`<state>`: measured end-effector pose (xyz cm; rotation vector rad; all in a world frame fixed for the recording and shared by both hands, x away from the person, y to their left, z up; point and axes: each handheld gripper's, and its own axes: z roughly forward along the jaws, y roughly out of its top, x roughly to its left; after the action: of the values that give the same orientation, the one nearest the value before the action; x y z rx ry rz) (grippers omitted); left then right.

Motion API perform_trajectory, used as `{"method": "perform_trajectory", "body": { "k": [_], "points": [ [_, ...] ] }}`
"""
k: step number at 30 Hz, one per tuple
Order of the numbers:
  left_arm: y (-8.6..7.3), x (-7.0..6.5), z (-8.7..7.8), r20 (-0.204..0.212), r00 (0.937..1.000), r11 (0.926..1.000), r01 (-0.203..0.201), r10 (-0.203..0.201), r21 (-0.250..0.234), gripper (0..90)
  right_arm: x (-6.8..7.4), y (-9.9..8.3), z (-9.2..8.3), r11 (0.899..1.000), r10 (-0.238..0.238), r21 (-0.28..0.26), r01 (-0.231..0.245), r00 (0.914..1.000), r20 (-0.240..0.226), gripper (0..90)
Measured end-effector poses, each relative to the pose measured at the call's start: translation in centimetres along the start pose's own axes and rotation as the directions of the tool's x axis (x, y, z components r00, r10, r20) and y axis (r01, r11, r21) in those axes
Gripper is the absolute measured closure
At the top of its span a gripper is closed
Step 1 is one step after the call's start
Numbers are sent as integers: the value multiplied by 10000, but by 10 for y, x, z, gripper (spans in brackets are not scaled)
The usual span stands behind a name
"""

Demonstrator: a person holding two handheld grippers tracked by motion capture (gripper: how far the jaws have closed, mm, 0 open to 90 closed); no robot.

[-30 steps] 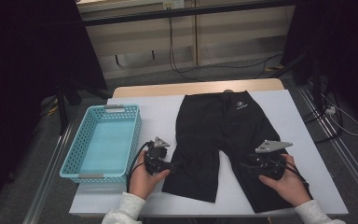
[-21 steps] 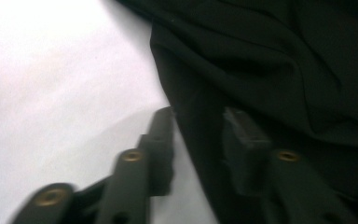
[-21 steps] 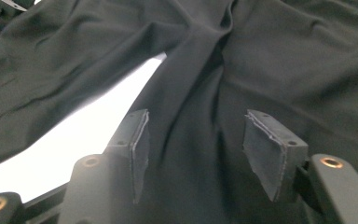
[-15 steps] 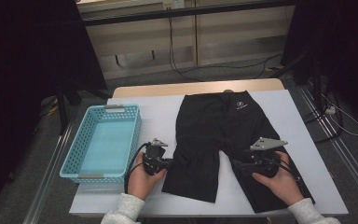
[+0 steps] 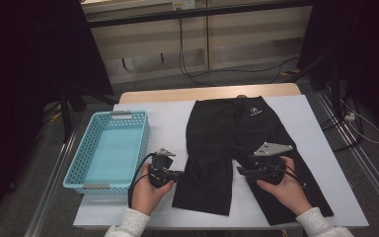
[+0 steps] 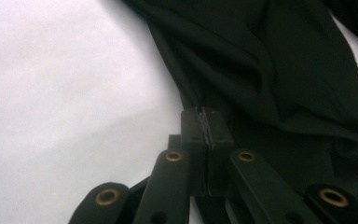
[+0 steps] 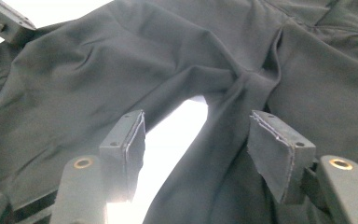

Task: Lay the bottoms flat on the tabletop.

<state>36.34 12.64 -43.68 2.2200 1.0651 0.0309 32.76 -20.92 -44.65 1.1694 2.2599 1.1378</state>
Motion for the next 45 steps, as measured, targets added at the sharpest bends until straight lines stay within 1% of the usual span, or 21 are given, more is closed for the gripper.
{"method": "perform_trajectory", "body": {
  "k": [4, 7, 8, 10, 11, 14, 16, 17, 18, 19, 20, 21, 23, 27, 29, 30, 34, 37, 39, 43, 45],
  "points": [
    [-5, 0, -5, 183, 9997, 9998, 178, -177, -42, 887, 5, 5, 5, 9999, -130, 16, 130, 9998, -141, 377],
    [-10, -1, -4, 301, 9988, 9992, 384, -387, 101, 885, 12, 9, 12, 9997, -251, 48, 252, 9993, -291, 388],
    [-11, 0, -3, 340, 9988, 9990, 345, -354, 276, 885, 14, 10, 14, 9995, -311, 92, 314, 9989, -340, 394],
    [-14, 1, 1, 297, 9990, 9985, 325, -338, 449, 877, 19, 12, 22, 9987, -375, 335, 391, 9982, -460, 420],
    [-15, 1, 1, 431, 9982, 9984, 388, -406, 414, 877, 21, 12, 25, 9980, -411, 455, 433, 9979, -497, 432],
    [-15, 2, -1, 467, 9979, 9984, 439, -455, 344, 861, 26, 10, 32, 9946, -564, 841, 615, 9965, -621, 479],
    [-14, 3, 0, 259, 9991, 9994, 322, -325, 133, 756, 27, 8, 35, 9925, -501, 1082, 566, 9968, -624, 563],
    [-14, 4, 0, 231, 9994, 9997, 260, -260, 26, 699, 27, 7, 36, 9919, -437, 1160, 516, 9966, -698, 576],
    [-13, 4, 1, 95, 9997, 9996, 226, -225, -168, 656, 27, 6, 36, 9932, -386, 1071, 460, 9968, -705, 602],
    [-12, 4, 2, -124, 9999, 9992, 94, -99, -379, 584, 28, 6, 36, 9933, -450, 1033, 522, 9965, -707, 679],
    [-10, 4, 3, -114, 9999, 9989, 69, -75, -474, 565, 28, 6, 35, 9928, -496, 1044, 589, 9948, -895, 785],
    [-8, 5, 4, -76, 9999, 9983, 96, -101, -574, 569, 28, 6, 34, 9931, -386, 1054, 506, 9928, -1130, 856],
    [-5, 6, 8, -210, 9998, 9975, -21, 7, -708, 556, 29, 5, 33, 9929, -551, 990, 666, 9919, -1145, 892],
    [3, 9, 19, -64, 10000, 9961, -22, 16, -886, 567, 24, 5, 27, 9951, -364, 873, 459, 9935, -1075, 894],
    [8, 9, 26, -190, 9998, 9936, -52, 31, -1124, 567, 23, 3, 24, 9960, -287, 806, 377, 9935, -1104, 895],
    [11, 10, 28, -89, 9999, 9934, -73, 64, -1143, 583, 23, 3, 23, 9962, -257, 803, 347, 9935, -1108, 894],
    [21, 9, 38, -19, 9998, 9926, -195, 194, -1202, 652, 23, 0, 20, 9965, -315, 737, 395, 9938, -1064, 892],
    [27, 9, 44, -41, 9997, 9931, -240, 237, -1151, 783, 22, -3, 17, 9970, -247, 707, 317, 9948, -986, 892],
    [30, 11, 47, 232, 9997, 9939, 93, -68, -1097, 876, 20, -4, 15, 9976, -165, 649, 226, 9955, -935, 889],
    [31, 17, 37, 227, 9992, 9935, 356, -333, -1085, 894, 17, -6, 13, 9983, -39, 568, 86, 9965, -832, 889],
    [31, 19, 23, 173, 9986, 9898, 515, -497, -1330, 894, 16, -7, 13, 9983, -2, 588, 50, 9967, -807, 886]
  ]
}}
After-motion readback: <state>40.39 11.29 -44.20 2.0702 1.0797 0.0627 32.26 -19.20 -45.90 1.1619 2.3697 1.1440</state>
